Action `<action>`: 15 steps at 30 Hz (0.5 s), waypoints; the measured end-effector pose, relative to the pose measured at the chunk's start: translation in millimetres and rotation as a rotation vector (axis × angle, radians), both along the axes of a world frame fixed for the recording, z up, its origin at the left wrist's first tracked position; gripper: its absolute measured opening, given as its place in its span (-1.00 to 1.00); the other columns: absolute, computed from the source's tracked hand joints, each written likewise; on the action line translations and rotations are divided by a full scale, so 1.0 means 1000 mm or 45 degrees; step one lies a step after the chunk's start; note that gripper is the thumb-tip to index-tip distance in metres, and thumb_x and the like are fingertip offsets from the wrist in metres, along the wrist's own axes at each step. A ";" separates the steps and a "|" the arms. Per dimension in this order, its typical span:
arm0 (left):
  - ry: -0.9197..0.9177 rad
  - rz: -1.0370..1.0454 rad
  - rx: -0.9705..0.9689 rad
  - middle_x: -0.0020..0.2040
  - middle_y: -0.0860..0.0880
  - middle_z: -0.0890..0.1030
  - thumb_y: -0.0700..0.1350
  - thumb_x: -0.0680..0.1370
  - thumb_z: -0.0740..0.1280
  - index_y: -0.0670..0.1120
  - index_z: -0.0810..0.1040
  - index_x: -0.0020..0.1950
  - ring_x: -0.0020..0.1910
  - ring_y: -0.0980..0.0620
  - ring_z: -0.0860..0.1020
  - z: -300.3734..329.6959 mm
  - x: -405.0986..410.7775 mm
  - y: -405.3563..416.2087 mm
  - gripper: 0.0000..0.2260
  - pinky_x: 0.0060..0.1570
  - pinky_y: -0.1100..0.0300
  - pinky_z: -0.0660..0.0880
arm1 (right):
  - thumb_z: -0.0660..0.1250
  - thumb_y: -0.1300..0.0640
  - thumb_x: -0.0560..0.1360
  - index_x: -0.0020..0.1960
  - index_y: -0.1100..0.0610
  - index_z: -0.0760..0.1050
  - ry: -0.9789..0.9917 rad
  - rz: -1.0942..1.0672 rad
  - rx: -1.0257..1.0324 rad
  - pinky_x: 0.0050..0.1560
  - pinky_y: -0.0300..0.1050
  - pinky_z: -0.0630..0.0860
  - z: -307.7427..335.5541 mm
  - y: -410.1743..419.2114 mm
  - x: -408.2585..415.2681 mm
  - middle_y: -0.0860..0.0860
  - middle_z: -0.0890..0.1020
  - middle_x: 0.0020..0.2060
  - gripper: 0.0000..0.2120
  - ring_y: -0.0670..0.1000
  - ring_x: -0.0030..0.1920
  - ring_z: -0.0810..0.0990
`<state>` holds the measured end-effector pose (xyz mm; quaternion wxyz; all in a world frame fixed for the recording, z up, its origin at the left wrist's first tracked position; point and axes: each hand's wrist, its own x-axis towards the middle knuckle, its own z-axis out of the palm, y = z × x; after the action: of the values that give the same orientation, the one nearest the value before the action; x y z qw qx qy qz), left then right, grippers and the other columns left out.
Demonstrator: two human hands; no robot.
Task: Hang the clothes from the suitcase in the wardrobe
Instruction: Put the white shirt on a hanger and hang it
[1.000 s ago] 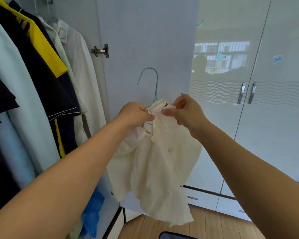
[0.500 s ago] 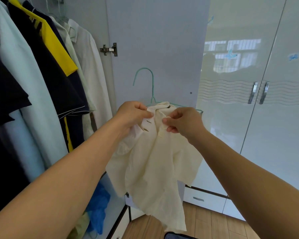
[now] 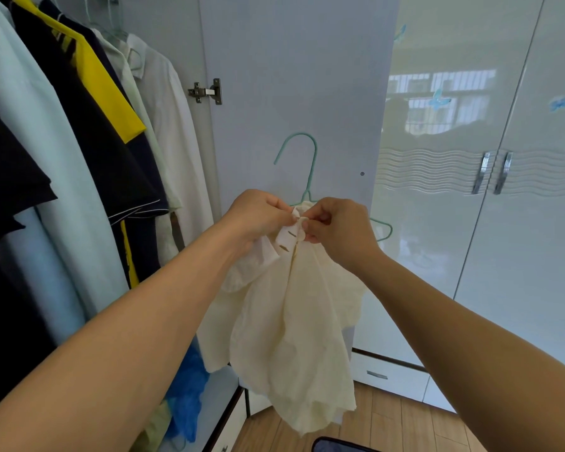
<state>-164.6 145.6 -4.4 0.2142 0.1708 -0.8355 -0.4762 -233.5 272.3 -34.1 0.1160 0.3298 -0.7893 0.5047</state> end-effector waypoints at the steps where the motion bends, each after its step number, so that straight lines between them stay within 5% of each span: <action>1: -0.013 0.001 -0.014 -0.23 0.01 0.61 -0.22 0.44 0.47 -0.06 0.63 -0.24 -0.26 0.09 0.51 0.001 0.000 0.000 -0.90 -0.29 0.25 0.38 | 0.40 0.30 0.46 -0.20 0.11 0.57 0.025 -0.019 0.011 -0.08 -0.06 0.64 -0.001 0.000 -0.002 0.09 0.68 -0.27 -0.87 0.05 -0.24 0.67; 9: 0.003 -0.027 -0.018 -0.20 0.01 0.62 -0.30 0.49 0.37 -0.03 0.62 -0.23 -0.23 0.13 0.52 0.003 -0.001 0.004 -0.81 -0.24 0.29 0.43 | 0.41 0.27 0.46 -0.19 0.11 0.59 0.031 -0.019 -0.005 -0.07 0.01 0.63 0.000 0.000 -0.005 0.08 0.68 -0.26 -0.91 0.06 -0.24 0.67; 15: 0.017 -0.076 -0.012 -0.19 -0.01 0.66 -0.31 0.41 0.47 -0.02 0.65 -0.25 -0.11 0.02 0.61 -0.001 0.002 -0.002 -0.82 -0.02 0.19 0.54 | 0.43 0.27 0.45 -0.23 0.08 0.56 -0.080 0.074 -0.038 -0.25 -0.28 0.62 0.004 0.005 -0.002 0.01 0.66 -0.35 -0.86 -0.09 -0.37 0.66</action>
<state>-162.6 144.1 -5.6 0.2061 0.1416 -0.8412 -0.4795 -235.4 277.2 -30.5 0.0812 0.3348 -0.7752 0.5296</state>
